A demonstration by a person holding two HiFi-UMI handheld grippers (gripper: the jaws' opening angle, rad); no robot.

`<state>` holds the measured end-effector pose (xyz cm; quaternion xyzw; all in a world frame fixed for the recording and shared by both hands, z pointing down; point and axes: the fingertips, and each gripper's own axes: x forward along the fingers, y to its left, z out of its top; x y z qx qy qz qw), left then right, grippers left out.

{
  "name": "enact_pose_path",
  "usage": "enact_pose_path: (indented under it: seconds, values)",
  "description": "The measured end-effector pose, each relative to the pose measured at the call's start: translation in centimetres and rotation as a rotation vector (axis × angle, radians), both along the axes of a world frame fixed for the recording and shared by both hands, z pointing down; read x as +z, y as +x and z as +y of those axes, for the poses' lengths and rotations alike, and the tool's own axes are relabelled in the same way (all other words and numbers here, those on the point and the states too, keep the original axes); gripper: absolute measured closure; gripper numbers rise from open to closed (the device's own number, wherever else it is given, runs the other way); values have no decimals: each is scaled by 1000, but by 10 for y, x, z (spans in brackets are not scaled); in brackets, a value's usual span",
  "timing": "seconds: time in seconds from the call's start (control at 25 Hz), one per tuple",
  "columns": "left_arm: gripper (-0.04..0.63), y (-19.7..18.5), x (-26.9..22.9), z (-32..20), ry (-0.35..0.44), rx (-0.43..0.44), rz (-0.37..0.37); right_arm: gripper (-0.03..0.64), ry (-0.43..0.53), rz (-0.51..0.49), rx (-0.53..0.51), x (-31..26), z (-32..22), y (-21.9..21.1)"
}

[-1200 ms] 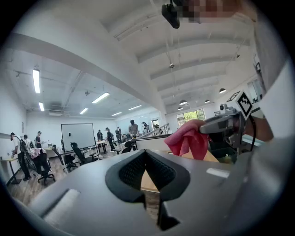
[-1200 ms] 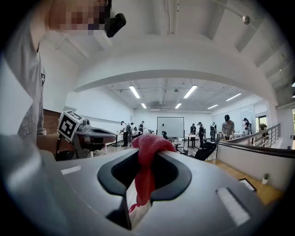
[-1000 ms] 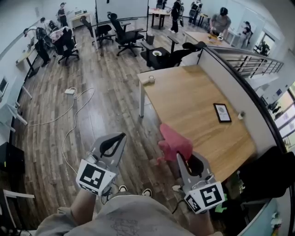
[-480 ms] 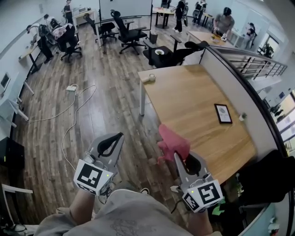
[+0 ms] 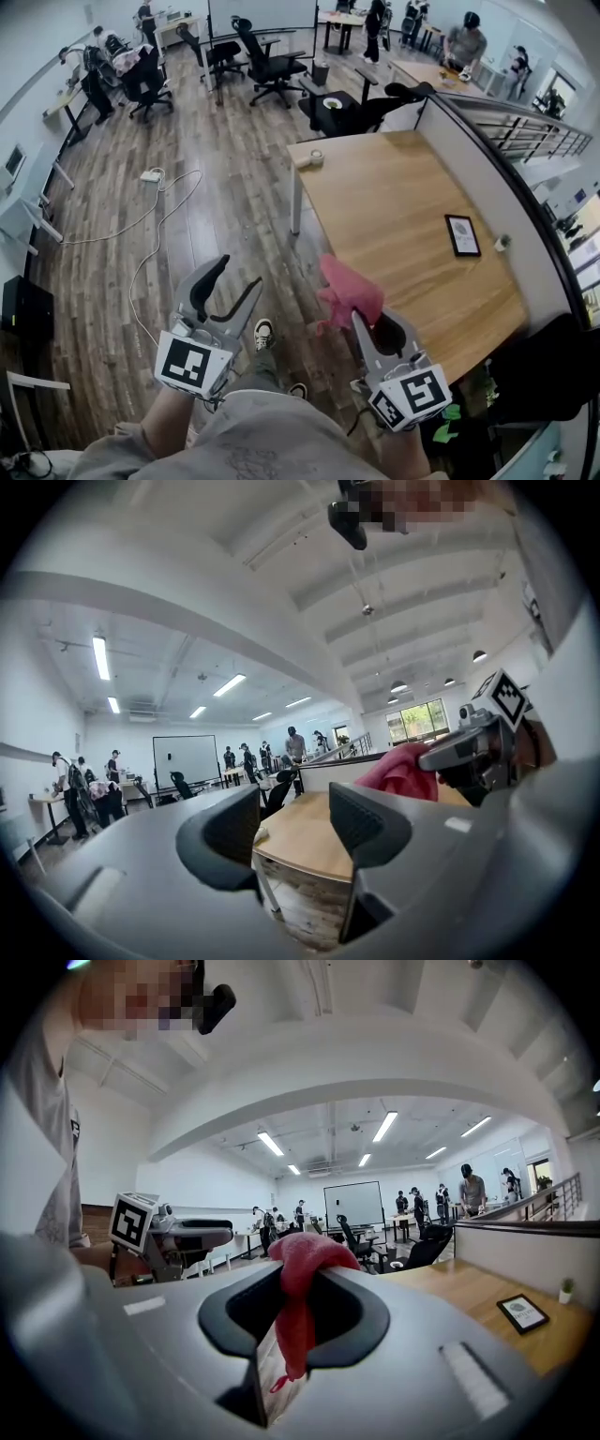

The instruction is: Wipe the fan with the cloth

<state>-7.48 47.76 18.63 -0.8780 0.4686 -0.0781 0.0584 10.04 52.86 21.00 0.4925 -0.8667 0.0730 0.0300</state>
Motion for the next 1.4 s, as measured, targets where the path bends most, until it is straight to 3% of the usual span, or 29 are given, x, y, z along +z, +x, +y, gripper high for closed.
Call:
enact_pose_path:
  seconds: [0.28,0.44,0.6,1.0,1.4]
  values:
    - [364,-8,12,-59,-52,14,21,540,-26,7,8,6,-54,-10]
    - [386,-19,8,-107,-24,41,40,540,-36,21,24,6,-99,-17]
    - [385,-32,12,-155,-61,27,29,540,-20,38,58,0,-143,-23]
    - [385,-75,9,-283,-42,55,19,540,-59,65,130,3,-263,-51]
    - [368,-99,19,-353,-80,111,43,540,-85,75,177,15,-343,-74]
